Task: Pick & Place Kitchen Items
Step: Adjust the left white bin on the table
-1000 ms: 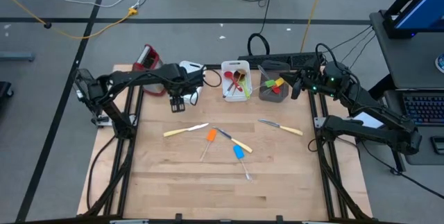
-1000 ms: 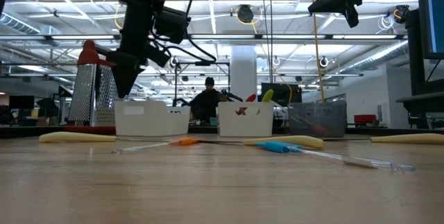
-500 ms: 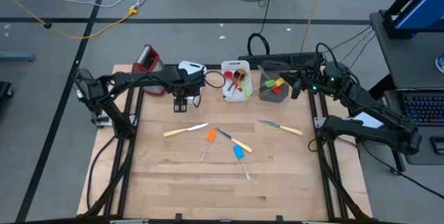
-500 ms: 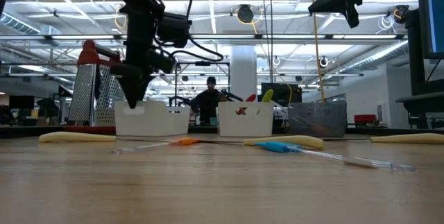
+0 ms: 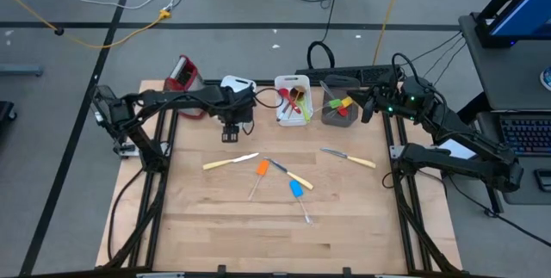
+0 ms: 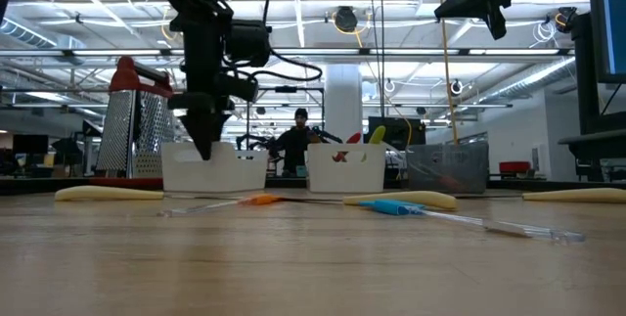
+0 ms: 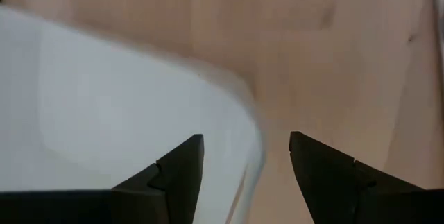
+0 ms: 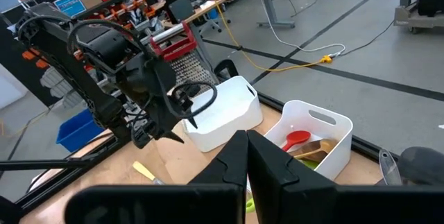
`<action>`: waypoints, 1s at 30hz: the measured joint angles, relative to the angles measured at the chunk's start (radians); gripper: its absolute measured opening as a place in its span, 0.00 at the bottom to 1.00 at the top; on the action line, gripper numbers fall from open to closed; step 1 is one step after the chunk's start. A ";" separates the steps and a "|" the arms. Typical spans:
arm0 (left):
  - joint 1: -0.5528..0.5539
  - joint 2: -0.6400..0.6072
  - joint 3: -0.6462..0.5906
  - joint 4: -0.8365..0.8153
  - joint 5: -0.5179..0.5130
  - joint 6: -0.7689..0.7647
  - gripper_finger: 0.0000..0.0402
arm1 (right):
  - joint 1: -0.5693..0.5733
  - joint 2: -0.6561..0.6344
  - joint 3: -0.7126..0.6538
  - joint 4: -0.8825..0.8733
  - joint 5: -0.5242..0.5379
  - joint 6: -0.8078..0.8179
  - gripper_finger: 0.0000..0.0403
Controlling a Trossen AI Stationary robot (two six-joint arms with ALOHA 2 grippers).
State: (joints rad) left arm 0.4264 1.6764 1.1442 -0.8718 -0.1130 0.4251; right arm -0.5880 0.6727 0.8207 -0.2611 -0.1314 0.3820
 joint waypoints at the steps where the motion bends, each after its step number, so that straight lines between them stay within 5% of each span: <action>1: -0.003 0.000 0.000 0.012 0.001 0.000 0.54 | 0.000 0.000 0.000 0.000 0.000 0.000 0.00; 30: -0.037 0.001 0.000 0.076 0.097 -0.171 0.54 | 0.000 0.000 0.000 0.001 0.000 0.000 0.00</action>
State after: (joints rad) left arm 0.3892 1.6775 1.1446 -0.7962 -0.0164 0.2537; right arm -0.5880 0.6727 0.8207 -0.2604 -0.1314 0.3818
